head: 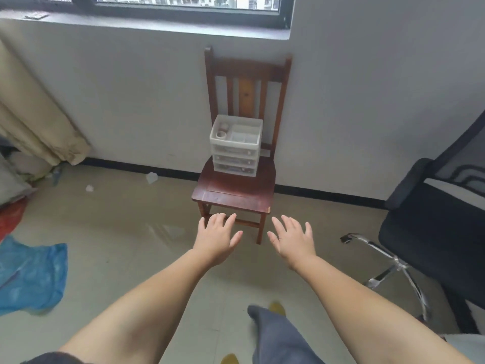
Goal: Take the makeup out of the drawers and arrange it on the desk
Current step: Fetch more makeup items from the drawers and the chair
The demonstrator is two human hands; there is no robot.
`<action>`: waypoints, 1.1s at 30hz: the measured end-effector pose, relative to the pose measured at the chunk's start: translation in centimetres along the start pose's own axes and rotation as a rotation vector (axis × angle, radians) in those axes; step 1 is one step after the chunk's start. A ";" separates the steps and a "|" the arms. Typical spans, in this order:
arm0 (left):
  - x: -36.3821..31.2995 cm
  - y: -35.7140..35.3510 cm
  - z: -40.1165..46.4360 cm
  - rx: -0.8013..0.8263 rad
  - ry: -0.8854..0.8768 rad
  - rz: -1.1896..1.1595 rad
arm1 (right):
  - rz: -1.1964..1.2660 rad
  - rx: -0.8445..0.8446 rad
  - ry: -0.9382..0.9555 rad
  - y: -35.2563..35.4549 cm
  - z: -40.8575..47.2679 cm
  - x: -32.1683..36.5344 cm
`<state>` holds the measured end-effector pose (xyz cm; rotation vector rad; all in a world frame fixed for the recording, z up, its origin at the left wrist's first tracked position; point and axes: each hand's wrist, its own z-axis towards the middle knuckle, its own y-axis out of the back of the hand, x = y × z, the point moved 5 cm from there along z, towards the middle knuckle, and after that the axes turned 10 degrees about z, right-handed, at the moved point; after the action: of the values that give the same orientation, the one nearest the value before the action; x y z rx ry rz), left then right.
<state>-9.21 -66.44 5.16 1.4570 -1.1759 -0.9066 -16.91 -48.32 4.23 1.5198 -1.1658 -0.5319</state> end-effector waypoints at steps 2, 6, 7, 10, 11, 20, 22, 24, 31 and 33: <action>0.8 0.3 4.5 -0.002 0.012 -0.004 | -0.008 0.002 0.022 1.0 4.7 -0.3; 2.4 1.5 13.7 0.012 0.084 -0.025 | -0.012 0.004 0.085 3.9 15.0 -0.8; 2.7 1.8 15.8 0.026 0.103 -0.044 | -0.019 0.017 0.103 4.7 17.4 -0.8; 3.6 3.4 22.0 0.027 0.166 -0.087 | -0.072 0.014 0.161 7.4 24.6 -1.1; 4.1 3.9 24.0 0.026 0.187 -0.106 | -0.074 0.020 0.173 8.2 27.1 -1.2; 10.3 4.1 38.2 0.158 0.248 -0.110 | -0.091 0.114 0.277 10.0 44.0 2.6; 12.1 3.8 41.3 0.211 0.233 -0.086 | -0.100 0.133 0.304 10.0 47.2 4.2; 13.6 3.5 44.2 0.254 0.216 -0.066 | -0.093 0.160 0.324 9.9 50.2 5.9; 16.1 1.7 51.7 0.256 0.167 -0.060 | 0.058 0.216 0.345 8.3 59.8 11.6; 15.8 0.8 52.9 0.249 0.136 -0.018 | 0.102 0.257 0.351 7.0 61.6 12.8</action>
<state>-55.69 -94.77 -4.25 1.7031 -1.2068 -0.6792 -65.03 -88.42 -4.89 1.6792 -1.0564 -0.0401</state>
